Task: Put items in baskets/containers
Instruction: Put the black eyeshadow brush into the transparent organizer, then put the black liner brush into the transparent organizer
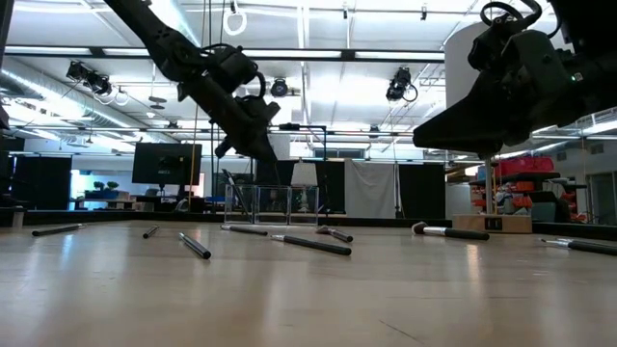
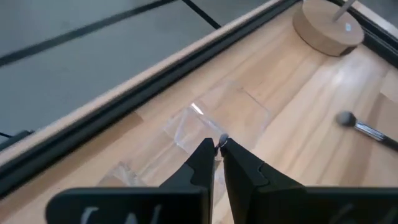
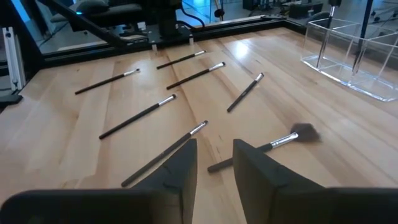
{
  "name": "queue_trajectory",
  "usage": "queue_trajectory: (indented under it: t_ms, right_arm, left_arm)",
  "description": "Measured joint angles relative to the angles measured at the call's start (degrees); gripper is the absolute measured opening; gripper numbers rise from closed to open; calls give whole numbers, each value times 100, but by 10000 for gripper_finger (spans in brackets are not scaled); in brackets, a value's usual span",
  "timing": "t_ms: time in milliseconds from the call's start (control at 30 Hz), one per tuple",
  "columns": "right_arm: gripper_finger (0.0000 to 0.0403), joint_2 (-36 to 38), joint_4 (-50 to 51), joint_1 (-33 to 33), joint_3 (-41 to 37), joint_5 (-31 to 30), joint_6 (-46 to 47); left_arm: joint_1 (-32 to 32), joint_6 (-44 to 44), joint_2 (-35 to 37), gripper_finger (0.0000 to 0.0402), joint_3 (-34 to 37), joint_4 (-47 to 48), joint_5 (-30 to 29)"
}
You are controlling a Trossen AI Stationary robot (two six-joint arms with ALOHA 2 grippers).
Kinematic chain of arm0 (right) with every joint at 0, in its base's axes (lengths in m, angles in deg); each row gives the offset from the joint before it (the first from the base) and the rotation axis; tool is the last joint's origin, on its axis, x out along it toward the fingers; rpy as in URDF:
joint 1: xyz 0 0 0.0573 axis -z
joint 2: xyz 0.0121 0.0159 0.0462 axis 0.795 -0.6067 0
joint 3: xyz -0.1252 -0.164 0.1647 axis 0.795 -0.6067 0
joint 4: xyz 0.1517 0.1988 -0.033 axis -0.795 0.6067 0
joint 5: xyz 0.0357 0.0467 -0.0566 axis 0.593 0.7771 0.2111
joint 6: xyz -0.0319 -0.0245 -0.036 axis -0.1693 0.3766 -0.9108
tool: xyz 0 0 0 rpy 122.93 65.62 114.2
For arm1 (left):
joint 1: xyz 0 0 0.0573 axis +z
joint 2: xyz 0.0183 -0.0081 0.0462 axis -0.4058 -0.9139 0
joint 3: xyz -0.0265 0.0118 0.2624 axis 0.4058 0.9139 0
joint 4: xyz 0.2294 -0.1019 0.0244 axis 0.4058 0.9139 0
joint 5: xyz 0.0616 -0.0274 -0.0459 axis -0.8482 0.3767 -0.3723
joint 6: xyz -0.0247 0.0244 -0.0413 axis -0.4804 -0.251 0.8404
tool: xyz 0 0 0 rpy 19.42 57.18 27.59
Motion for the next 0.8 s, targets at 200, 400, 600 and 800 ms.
queue_trajectory:
  t_ms: [200,400,600,800]
  right_arm:
    - [103,0,-5,0,0,1,19]
    - [103,0,-8,0,0,2,70]
    - [103,-2,-9,0,0,2,91]
    - [103,-2,-8,0,0,2,155]
  left_arm:
    - [12,19,-119,30,-2,-6,75]
    - [12,118,-150,34,0,-32,75]
    - [17,87,-150,84,0,-24,67]
    - [17,-95,-150,146,0,-30,-330]
